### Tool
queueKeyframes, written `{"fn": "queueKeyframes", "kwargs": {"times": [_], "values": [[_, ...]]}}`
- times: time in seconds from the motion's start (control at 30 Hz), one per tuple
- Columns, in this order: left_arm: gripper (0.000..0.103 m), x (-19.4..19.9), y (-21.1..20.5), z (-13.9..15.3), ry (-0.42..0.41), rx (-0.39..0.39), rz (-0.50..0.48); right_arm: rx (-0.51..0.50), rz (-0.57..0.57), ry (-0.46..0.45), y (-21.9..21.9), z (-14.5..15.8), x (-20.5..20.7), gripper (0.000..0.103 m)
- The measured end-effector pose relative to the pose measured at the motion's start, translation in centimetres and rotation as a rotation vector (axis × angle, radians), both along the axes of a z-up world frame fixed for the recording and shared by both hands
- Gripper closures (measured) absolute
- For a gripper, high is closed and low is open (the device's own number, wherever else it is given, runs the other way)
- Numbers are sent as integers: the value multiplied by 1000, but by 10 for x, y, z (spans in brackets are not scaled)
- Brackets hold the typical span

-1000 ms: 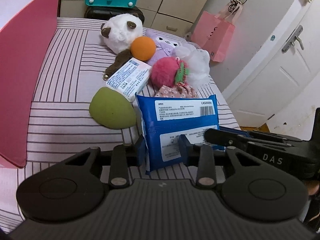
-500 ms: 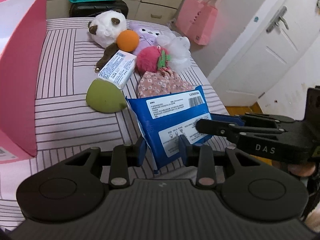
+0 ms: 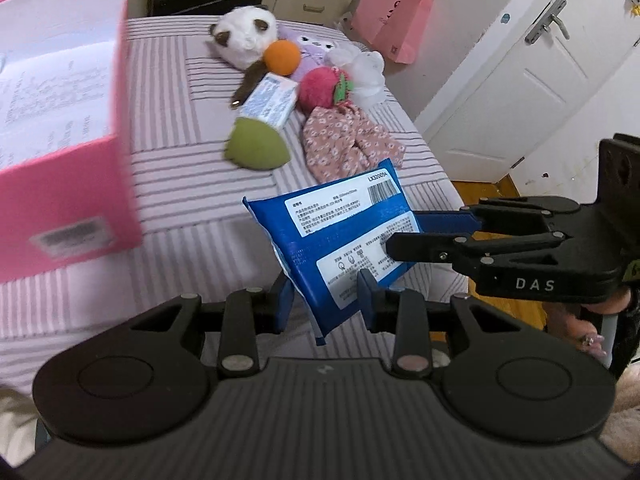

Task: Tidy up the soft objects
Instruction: 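Lift the blue wet-wipes pack with the left tool and carry it over the pink box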

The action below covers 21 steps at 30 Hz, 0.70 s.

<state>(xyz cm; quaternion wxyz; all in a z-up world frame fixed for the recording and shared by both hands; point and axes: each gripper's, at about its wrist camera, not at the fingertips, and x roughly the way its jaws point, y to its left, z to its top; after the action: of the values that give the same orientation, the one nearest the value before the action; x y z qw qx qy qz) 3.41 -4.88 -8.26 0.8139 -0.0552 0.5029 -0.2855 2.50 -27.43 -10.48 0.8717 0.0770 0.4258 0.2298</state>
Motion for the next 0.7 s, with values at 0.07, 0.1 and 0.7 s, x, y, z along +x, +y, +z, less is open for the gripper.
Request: {"fn": "queueKeyframes", "kwargs": {"times": [0.07, 0.1, 0.7], "values": [[70, -7, 11, 5, 15, 3, 6, -2, 26, 7, 10, 4, -3, 63], [70, -10, 17, 7, 19, 6, 10, -3, 41, 11, 16, 6, -4, 63], [70, -13, 100, 85, -166, 126, 135, -92, 309, -105, 126, 83, 15, 61]]}}
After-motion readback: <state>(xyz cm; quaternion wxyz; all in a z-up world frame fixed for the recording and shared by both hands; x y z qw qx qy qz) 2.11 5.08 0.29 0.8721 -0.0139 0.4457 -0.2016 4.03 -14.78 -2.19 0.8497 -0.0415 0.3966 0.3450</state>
